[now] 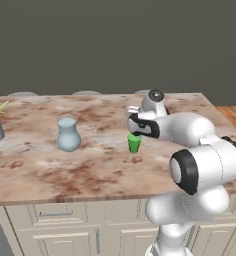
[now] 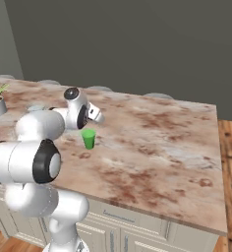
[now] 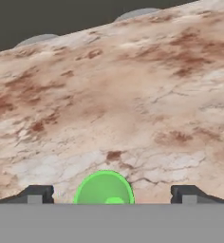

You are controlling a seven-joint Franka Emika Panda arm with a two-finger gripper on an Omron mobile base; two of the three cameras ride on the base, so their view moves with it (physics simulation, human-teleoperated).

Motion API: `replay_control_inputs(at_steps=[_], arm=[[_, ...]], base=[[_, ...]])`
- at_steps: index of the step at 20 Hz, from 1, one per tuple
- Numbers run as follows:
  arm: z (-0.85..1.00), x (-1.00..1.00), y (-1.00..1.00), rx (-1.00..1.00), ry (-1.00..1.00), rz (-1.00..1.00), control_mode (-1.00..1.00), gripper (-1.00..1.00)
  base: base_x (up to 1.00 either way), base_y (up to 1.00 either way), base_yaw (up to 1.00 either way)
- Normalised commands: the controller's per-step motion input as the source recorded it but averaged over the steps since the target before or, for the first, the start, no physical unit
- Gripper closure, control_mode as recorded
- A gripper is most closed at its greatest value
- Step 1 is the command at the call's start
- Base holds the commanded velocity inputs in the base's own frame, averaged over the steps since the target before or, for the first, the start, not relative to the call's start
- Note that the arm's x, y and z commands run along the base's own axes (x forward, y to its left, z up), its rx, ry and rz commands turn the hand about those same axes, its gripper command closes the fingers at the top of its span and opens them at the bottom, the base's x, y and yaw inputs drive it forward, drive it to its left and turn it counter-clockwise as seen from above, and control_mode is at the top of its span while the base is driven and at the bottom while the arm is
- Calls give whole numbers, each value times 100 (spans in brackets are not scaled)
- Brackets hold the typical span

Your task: Place the pitcher and cup on the dining counter for serving.

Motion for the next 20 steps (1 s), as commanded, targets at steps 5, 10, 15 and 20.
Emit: replay_control_inputs(at_steps=[5,10,15,20], arm=[[100,-93,0,0,-45,0,-100,-100],[92,-100,0,0,-47,0,-100,-100],[91,-100,0,0,-39,0,-100,-100],[72,-100,2,-3,-21,1,-100,-100]], base=[[0,0,0],[0,0,0],[0,0,0],[0,0,0]])
